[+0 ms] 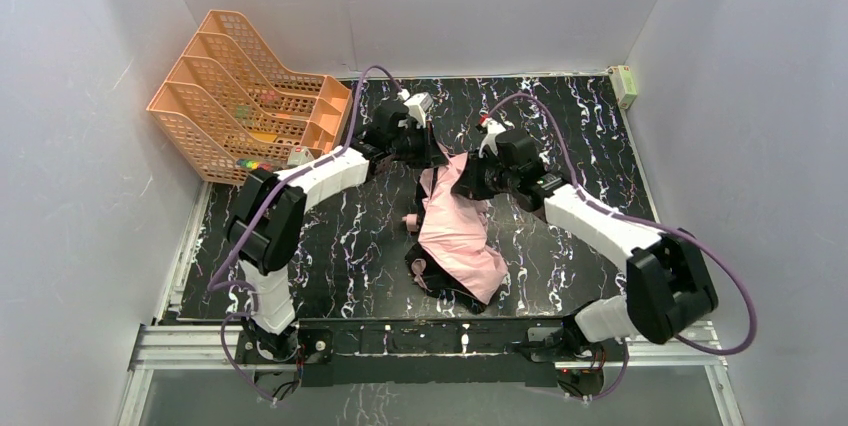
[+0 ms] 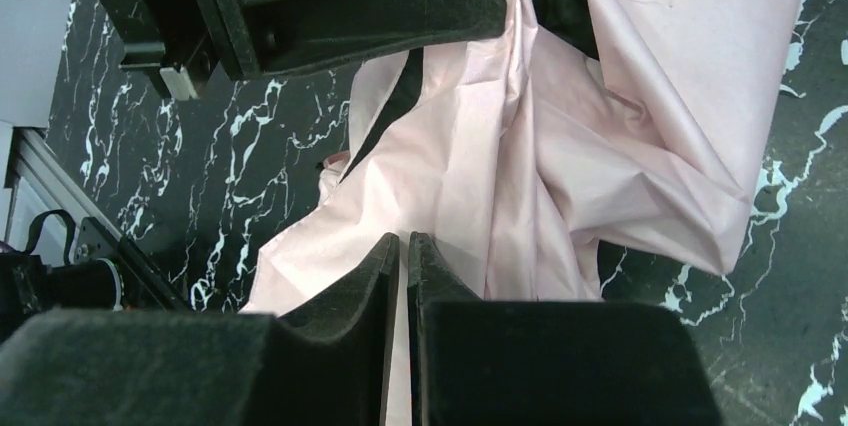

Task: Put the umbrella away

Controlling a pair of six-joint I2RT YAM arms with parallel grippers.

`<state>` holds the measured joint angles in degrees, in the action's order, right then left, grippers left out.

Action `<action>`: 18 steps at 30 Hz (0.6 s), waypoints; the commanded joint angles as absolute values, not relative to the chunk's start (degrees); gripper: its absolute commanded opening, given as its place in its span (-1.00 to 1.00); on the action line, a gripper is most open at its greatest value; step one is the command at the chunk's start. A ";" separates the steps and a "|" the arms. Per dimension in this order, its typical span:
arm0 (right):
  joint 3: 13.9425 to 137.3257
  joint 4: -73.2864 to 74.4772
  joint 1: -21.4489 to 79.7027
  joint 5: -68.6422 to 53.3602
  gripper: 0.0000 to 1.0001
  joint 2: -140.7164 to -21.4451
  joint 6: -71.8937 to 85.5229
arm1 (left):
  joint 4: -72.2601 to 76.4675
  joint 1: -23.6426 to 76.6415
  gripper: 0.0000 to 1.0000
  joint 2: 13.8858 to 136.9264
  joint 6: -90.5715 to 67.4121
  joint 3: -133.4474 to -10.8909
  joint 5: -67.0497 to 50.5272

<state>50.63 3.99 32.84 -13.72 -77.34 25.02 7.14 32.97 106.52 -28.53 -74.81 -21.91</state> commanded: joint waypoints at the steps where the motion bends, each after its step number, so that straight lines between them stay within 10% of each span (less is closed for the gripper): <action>1: 55.09 -1.16 31.26 -19.98 -0.69 -81.12 22.06 | 5.85 32.29 -1.00 108.45 -27.81 -78.26 -22.01; 18: 55.85 -1.63 28.40 -14.73 -0.76 -96.92 23.26 | 0.59 31.47 0.37 101.14 -26.12 -77.70 -14.38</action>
